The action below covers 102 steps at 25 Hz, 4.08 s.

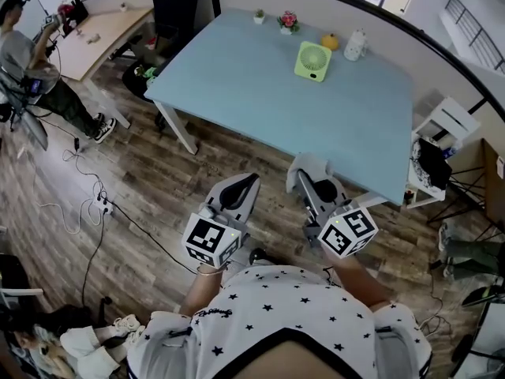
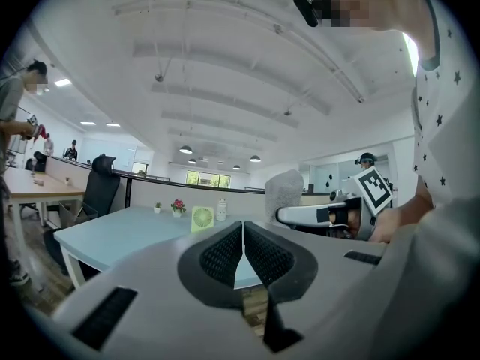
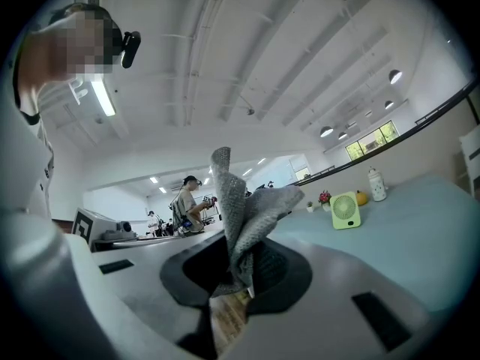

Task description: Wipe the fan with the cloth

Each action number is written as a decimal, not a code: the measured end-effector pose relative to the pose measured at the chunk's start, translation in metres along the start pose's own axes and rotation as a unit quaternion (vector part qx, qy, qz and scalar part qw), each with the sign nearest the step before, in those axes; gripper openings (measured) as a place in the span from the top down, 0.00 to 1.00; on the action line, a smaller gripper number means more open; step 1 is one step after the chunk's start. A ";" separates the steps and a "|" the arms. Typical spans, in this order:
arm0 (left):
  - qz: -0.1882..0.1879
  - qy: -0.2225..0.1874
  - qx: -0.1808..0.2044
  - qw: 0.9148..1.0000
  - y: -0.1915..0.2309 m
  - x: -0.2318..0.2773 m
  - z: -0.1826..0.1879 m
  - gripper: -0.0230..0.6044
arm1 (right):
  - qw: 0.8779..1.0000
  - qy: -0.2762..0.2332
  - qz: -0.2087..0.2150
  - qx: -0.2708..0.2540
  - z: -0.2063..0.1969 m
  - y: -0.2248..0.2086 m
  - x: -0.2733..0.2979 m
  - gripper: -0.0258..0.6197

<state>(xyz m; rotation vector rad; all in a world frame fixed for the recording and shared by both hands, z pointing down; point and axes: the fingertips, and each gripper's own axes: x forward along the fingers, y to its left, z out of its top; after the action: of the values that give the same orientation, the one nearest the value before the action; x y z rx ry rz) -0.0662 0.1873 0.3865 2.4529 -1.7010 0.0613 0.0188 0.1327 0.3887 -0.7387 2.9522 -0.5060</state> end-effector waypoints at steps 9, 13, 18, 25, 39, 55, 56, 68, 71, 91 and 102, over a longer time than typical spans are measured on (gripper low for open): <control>-0.010 -0.003 -0.002 1.000 0.022 -0.006 -0.003 0.91 | 1.000 -0.004 -0.013 -0.003 0.000 0.007 0.020 0.88; -0.014 -0.003 -0.007 1.000 0.023 -0.002 -0.005 0.91 | 1.000 0.002 -0.015 -0.004 0.000 0.003 0.022 0.88; 0.002 -0.006 -0.011 1.000 0.034 0.001 -0.003 0.91 | 1.000 0.007 -0.008 -0.004 0.002 -0.004 0.034 0.88; 0.035 -0.005 -0.004 0.999 0.061 0.007 0.003 0.91 | 1.000 0.009 0.026 -0.002 0.006 -0.010 0.071 0.88; 0.059 0.007 -0.008 0.998 0.108 0.072 0.007 0.91 | 0.999 0.028 0.039 0.009 0.013 -0.073 0.126 0.88; 0.026 0.022 -0.003 0.999 0.126 0.179 0.020 0.91 | 0.999 0.021 0.013 0.023 0.041 -0.166 0.157 0.88; 0.023 0.023 -0.001 0.999 0.127 0.186 0.021 0.91 | 0.999 0.019 0.010 0.025 0.043 -0.173 0.157 0.88; -0.011 0.026 0.017 0.999 0.119 0.266 0.036 0.91 | 0.999 -0.002 -0.024 0.030 0.066 -0.247 0.155 0.88; -0.016 0.023 0.021 0.999 0.118 0.279 0.041 0.91 | 0.999 -0.003 -0.029 0.029 0.069 -0.260 0.156 0.88; -0.078 0.043 0.025 0.996 0.190 0.351 0.050 0.91 | 0.993 -0.007 -0.110 0.037 0.073 -0.321 0.223 0.88; -0.090 0.060 0.002 0.994 0.247 0.381 0.039 0.91 | 0.985 0.040 -0.168 0.019 0.056 -0.364 0.291 0.88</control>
<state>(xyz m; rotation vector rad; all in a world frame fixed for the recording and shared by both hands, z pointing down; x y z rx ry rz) -0.1644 -0.2565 0.4204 2.5378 -1.4268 0.1882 -0.0678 -0.3235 0.4619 -1.2493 2.8884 -0.6236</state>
